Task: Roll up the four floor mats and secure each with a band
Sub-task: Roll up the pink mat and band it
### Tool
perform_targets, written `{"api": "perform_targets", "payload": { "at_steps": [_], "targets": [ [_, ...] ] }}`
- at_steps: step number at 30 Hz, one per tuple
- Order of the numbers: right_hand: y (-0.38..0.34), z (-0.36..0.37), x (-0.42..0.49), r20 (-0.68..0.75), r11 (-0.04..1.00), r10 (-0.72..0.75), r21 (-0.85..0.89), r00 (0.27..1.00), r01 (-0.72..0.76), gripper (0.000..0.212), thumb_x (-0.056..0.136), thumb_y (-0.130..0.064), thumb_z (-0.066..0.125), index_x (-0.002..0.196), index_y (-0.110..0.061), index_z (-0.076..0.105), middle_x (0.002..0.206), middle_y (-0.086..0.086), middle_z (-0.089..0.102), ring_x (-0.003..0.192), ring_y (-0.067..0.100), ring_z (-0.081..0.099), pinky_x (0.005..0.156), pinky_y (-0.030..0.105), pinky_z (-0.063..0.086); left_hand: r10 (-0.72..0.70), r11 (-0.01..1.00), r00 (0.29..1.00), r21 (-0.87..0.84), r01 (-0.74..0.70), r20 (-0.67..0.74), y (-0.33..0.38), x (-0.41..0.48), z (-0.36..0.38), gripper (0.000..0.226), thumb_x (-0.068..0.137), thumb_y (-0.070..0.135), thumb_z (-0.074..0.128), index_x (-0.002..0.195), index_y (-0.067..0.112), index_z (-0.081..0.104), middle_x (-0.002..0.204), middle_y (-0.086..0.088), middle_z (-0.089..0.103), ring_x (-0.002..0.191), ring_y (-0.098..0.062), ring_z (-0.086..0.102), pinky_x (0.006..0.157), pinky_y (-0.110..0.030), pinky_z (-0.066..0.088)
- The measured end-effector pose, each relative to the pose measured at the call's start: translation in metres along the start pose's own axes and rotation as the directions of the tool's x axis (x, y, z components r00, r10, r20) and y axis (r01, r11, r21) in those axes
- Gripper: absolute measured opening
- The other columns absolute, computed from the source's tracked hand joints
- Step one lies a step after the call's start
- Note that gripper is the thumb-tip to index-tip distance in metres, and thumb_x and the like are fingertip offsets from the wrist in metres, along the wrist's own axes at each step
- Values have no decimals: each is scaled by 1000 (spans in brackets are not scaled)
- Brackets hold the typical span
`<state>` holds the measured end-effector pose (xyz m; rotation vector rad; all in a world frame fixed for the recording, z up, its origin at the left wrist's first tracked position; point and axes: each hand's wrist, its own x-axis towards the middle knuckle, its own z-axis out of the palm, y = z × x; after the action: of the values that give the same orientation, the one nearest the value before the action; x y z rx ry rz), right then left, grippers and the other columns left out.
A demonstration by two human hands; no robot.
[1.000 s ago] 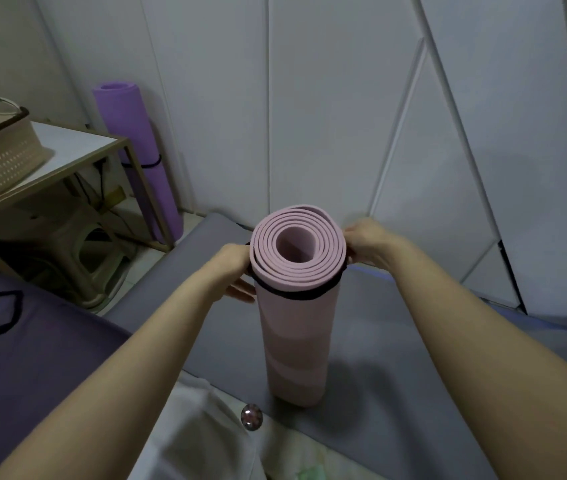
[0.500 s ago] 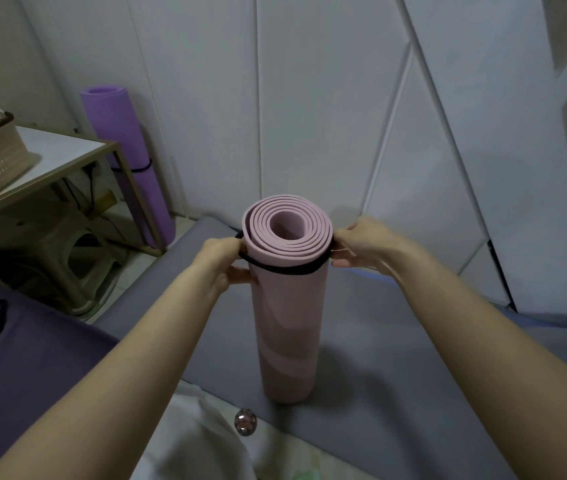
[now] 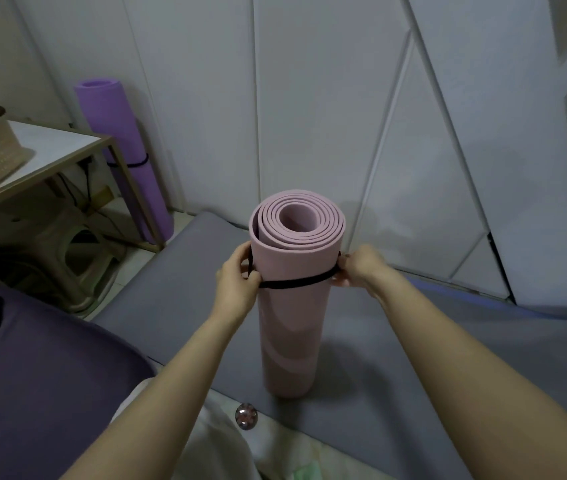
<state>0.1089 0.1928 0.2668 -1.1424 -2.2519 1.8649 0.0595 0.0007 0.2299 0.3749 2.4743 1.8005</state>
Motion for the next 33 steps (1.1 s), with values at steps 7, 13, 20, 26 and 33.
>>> {"api": "perform_targets", "payload": {
  "at_steps": [7, 13, 20, 26, 33],
  "targets": [
    [19, 7, 3, -69, 996, 2, -92, 998, -8, 32, 91, 11, 44, 61, -1, 45, 72, 15, 52, 53, 24, 49, 43, 33, 50, 214, 973, 970, 68, -222, 112, -19, -16, 4, 42, 100, 6, 35, 139, 20, 45, 130, 7, 56, 114, -7, 53, 91, -22, 44],
    [13, 1, -1, -9, 979, -34, -202, 999, 31, 12, 89, 8, 50, 81, 7, 59, 67, 14, 55, 50, 21, 51, 41, 23, 50, 136, 984, 989, 104, -142, 62, -21, -12, -6, 28, 100, 9, 37, 122, 8, 56, 108, -1, 64, 92, -13, 56, 74, -17, 38],
    [19, -4, -4, -11, 973, -175, -157, 985, 171, 22, 94, 0, 48, 95, 10, 68, 82, 20, 64, 68, 29, 61, 65, 33, 58, 64, 989, 996, 131, -72, 64, -10, 9, -10, 23, 95, 6, 44, 107, 8, 63, 98, -2, 66, 89, -18, 60, 74, -29, 47],
    [22, -1, 10, -64, 978, -117, -180, 991, 103, 22, 92, 0, 53, 94, 18, 65, 78, 22, 62, 57, 26, 59, 71, 41, 57, -10, 987, 999, 163, 3, 38, -11, 25, -2, 22, 92, 0, 42, 97, 5, 63, 92, -5, 65, 84, -19, 55, 70, -26, 39],
    [35, 4, 20, -126, 986, 35, -160, 991, -55, 22, 90, 11, 47, 69, 4, 49, 70, 21, 51, 37, 21, 49, 27, 23, 43, -82, 960, 980, 280, 28, 181, -31, 13, 22, 25, 97, 4, 34, 86, 11, 55, 100, -10, 59, 87, -22, 48, 71, -25, 32]
  ]
}}
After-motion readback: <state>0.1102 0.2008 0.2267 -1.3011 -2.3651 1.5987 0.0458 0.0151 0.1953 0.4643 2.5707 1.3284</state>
